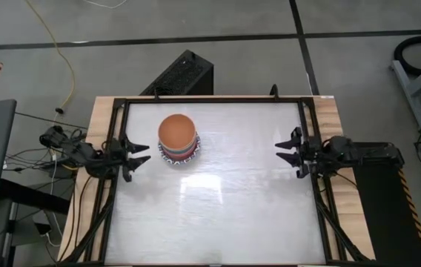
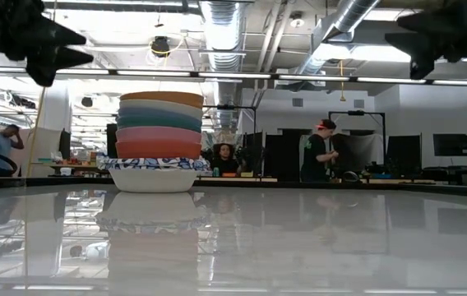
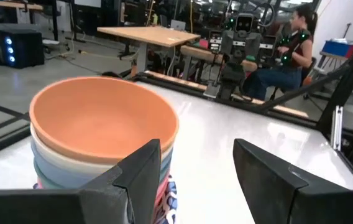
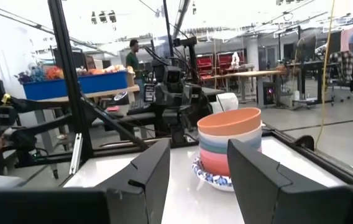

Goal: Nest bowls inside each other
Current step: Return to Home Position

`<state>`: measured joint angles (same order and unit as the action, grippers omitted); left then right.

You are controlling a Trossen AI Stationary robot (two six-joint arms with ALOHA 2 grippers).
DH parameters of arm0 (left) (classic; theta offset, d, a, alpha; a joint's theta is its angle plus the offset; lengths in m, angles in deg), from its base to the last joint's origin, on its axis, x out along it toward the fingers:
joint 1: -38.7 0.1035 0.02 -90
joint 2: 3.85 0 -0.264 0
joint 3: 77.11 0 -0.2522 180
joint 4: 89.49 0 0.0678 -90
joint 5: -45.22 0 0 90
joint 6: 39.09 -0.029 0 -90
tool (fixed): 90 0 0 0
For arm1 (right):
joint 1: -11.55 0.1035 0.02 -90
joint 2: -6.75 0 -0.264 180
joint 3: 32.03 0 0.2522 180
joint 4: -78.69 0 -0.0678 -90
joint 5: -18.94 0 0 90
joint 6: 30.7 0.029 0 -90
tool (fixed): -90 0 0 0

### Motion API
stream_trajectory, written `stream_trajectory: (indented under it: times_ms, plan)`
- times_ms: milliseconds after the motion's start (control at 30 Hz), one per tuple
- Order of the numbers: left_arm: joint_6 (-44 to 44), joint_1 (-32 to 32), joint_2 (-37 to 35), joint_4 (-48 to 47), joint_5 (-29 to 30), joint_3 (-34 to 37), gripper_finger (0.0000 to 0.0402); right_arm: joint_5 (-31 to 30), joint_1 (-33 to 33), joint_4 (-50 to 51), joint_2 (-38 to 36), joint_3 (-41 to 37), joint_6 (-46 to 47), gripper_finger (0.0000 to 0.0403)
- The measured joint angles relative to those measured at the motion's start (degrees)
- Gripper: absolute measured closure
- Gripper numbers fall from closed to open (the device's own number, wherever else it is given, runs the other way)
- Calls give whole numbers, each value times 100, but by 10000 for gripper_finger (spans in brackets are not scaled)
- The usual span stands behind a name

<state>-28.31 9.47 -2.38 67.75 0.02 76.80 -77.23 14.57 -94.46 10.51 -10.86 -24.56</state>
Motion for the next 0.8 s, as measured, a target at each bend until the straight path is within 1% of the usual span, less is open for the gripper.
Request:
stream_trajectory:
  times_ms: [233,333,500,600,800]
  plan:
    - [106,0,-2,0,0,265,210,-1,0,-550,-225,-682,139,223]
    - [106,-1,-4,-9,4,364,210,-25,0,-290,-244,-694,302,223]
    - [187,1,-4,19,12,627,210,-93,-7,-207,-229,-696,395,223]
    - [185,1,6,402,19,887,210,-134,-7,-86,-229,-696,398,223]
    - [-80,-1,43,603,-364,904,210,-152,-7,-35,-233,-699,413,223]
